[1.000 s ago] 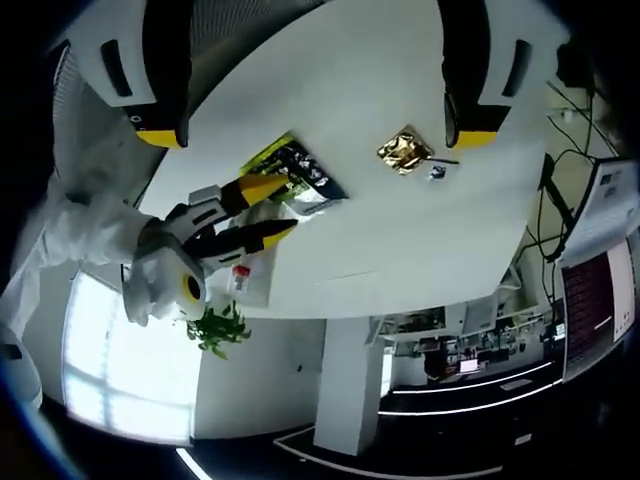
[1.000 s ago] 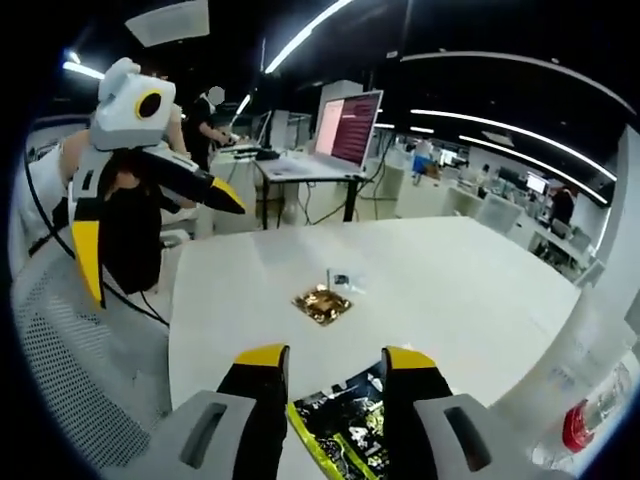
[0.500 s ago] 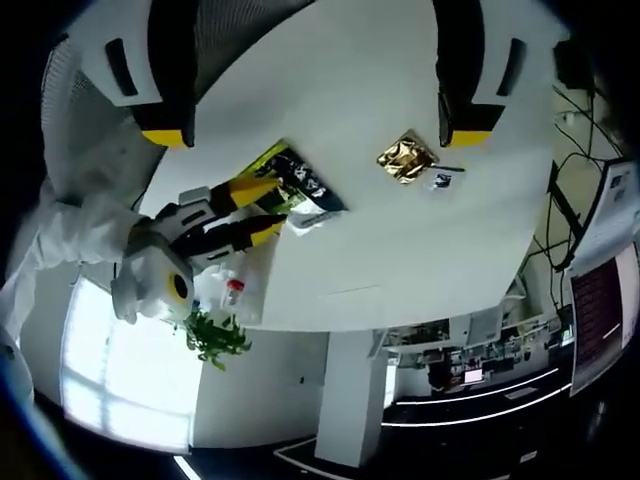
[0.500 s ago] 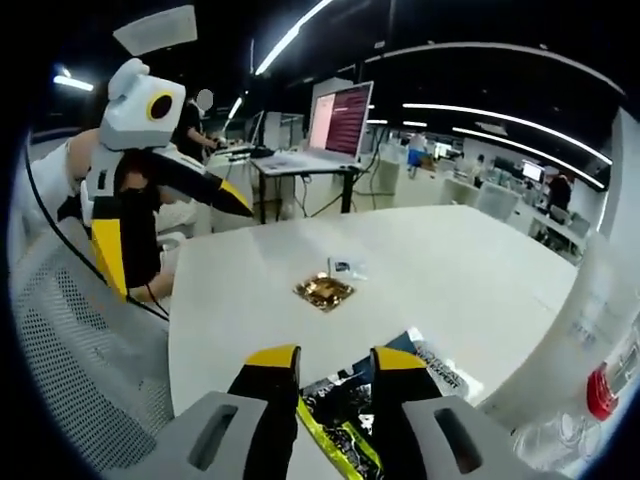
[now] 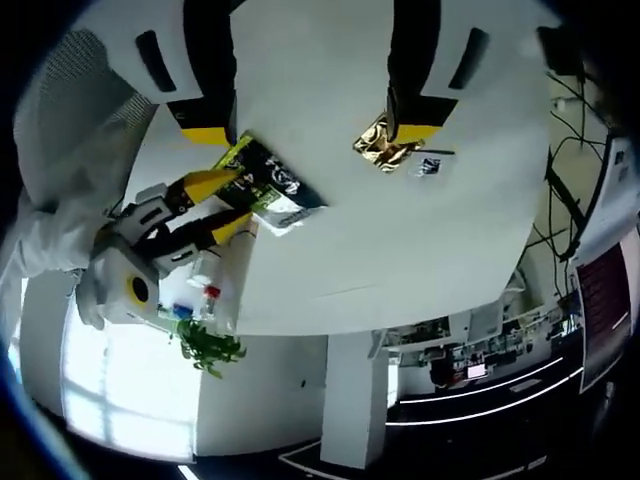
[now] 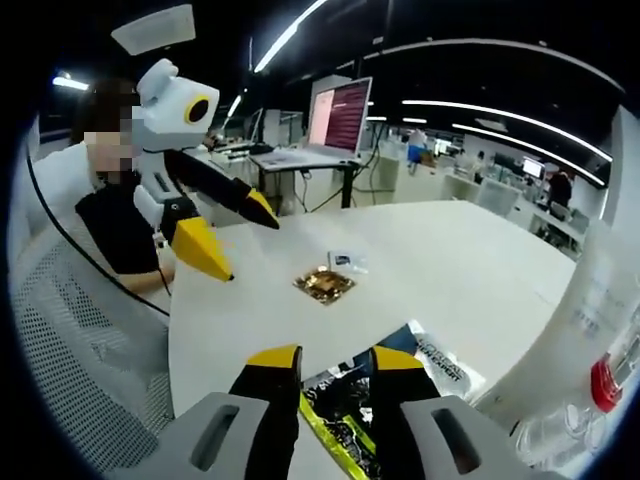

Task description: Arrange the skincare products in the storage area until every visible bottle or jar stands upright without overlapping.

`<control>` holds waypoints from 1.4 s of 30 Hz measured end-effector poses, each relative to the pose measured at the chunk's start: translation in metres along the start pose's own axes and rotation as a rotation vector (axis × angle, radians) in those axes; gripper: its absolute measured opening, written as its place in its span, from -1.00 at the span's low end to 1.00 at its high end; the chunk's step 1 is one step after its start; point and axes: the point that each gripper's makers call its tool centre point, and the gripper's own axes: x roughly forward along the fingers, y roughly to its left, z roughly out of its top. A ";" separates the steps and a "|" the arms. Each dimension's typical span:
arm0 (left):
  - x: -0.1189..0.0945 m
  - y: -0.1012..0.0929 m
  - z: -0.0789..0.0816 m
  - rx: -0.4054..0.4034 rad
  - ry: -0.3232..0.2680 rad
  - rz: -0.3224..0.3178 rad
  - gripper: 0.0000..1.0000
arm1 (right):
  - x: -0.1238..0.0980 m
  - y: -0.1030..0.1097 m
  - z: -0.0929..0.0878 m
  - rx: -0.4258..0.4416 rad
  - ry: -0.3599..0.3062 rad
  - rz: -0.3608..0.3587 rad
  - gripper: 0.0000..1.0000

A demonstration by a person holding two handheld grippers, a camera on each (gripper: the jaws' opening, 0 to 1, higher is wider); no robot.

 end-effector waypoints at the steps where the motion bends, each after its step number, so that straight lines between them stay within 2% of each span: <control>1: 0.002 0.004 0.000 0.005 0.003 0.007 0.14 | 0.000 0.000 0.000 0.002 0.002 0.000 -0.57; 5: 0.012 0.015 -0.001 0.039 0.022 0.014 0.01 | 0.001 0.000 -0.002 0.001 0.005 0.000 -0.58; 9: 0.023 0.018 -0.006 0.076 0.059 -0.008 -0.01 | 0.001 -0.001 -0.003 0.004 0.010 -0.002 -0.58; 12: 0.036 0.023 -0.013 0.077 0.097 -0.018 0.04 | 0.002 0.000 -0.006 0.014 0.017 0.001 -0.58; 15: 0.046 0.026 -0.014 0.055 0.106 -0.017 0.00 | 0.002 0.001 -0.006 0.015 0.017 0.003 -0.58; 17: 0.051 0.022 -0.016 0.055 0.121 -0.017 0.03 | 0.002 0.001 -0.007 0.018 0.017 0.004 -0.58; 22: 0.058 0.028 -0.021 0.040 0.146 -0.003 0.08 | 0.002 0.000 -0.008 0.023 0.020 0.001 -0.58; 28: 0.068 0.037 -0.034 0.044 0.217 -0.007 0.23 | 0.002 -0.002 -0.010 0.037 0.022 0.000 -0.58; 33: 0.080 0.046 -0.040 0.037 0.238 -0.018 0.24 | 0.001 -0.003 -0.011 0.044 0.022 0.000 -0.59; 37: 0.077 0.045 -0.043 0.038 0.259 -0.009 0.25 | 0.001 -0.003 -0.012 0.045 0.025 0.001 -0.58; 42: 0.085 0.047 -0.046 0.043 0.271 -0.023 0.26 | 0.001 -0.004 -0.011 0.051 0.020 -0.002 -0.60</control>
